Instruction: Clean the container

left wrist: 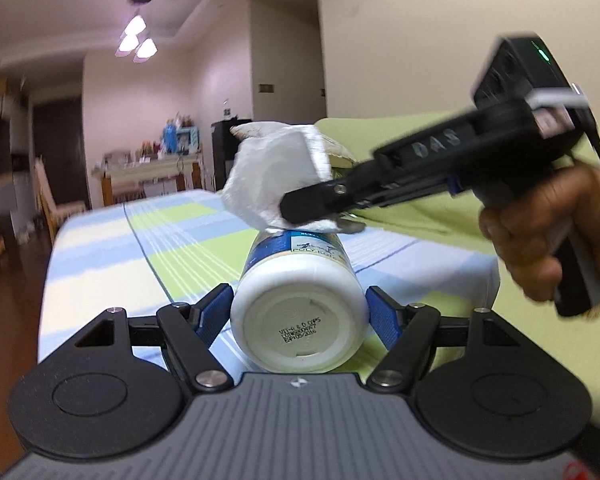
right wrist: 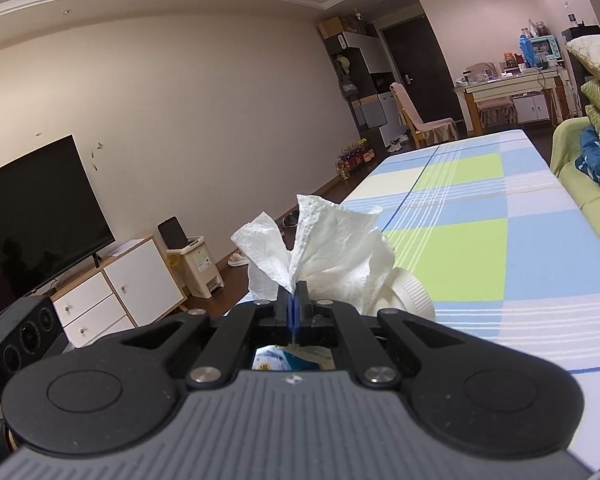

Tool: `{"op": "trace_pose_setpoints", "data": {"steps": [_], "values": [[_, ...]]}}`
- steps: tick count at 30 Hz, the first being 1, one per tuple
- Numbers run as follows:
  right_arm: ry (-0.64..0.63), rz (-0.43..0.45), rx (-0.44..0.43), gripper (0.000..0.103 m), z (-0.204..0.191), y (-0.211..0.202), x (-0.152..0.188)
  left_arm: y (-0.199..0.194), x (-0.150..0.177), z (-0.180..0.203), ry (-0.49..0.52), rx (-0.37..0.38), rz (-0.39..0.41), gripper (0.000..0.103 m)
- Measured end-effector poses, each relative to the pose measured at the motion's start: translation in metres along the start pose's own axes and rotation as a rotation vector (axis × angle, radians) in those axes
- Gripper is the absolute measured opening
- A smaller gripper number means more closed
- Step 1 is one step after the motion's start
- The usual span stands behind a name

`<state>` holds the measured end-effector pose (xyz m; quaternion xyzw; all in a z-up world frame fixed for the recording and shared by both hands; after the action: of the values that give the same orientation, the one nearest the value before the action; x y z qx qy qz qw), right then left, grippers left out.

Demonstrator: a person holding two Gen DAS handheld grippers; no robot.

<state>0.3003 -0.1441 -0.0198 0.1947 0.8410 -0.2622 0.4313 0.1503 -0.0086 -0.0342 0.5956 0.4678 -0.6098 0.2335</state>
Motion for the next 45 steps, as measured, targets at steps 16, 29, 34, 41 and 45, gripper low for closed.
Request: {"op": "trace_pose_setpoints", "data": {"steps": [16,29,34,41,45], "values": [[0.055,0.001,-0.041,0.0,0.002,-0.003,0.004,-0.007,0.002,0.024,0.348,-0.066,0.011,0.072],[0.093,0.016,-0.023,0.0,0.013,0.005,-0.001,0.002,-0.002,0.027,0.376,-0.072,-0.022,0.072],[0.07,-0.018,-0.091,0.0,-0.01,-0.002,0.014,0.001,0.003,0.034,0.375,-0.074,-0.031,0.072],[0.057,-0.005,-0.063,0.0,-0.005,-0.008,0.01,0.004,0.005,0.032,0.357,-0.07,-0.043,0.072],[0.093,0.014,-0.047,0.0,0.01,-0.008,0.002,0.004,0.004,0.029,0.329,-0.065,-0.043,0.072]]}}
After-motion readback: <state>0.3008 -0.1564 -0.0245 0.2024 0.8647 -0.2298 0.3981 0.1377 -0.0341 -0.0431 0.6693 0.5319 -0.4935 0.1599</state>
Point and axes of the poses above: each gripper's, at about its wrist camera, not at the fingertips, and y roughly the way its jaws point, z to its right, x to its underside, the point moved 8 cm from there along y, roughly the way its jaws point, and after that the axes turned 8 degrees about y, right-handed, at the moved point
